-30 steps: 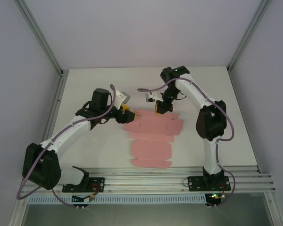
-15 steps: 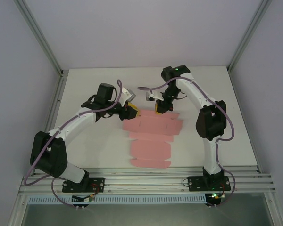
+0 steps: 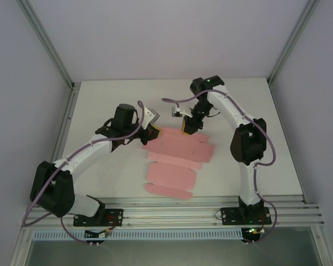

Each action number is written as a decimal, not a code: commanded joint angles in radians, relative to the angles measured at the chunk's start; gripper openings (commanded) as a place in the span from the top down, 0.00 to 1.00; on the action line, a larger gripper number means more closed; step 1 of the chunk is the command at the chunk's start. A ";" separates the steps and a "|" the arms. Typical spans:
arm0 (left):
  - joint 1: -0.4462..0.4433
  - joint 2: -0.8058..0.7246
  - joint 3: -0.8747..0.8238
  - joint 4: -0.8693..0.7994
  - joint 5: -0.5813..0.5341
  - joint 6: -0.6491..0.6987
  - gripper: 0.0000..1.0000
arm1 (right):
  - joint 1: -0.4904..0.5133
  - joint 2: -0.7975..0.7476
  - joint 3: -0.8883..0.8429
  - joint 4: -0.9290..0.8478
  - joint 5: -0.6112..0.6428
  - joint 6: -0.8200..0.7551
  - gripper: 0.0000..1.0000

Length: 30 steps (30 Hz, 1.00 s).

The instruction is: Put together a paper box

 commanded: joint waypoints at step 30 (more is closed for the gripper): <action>-0.043 -0.106 -0.093 0.141 -0.267 -0.072 1.00 | -0.020 -0.061 -0.117 0.124 0.002 0.206 1.00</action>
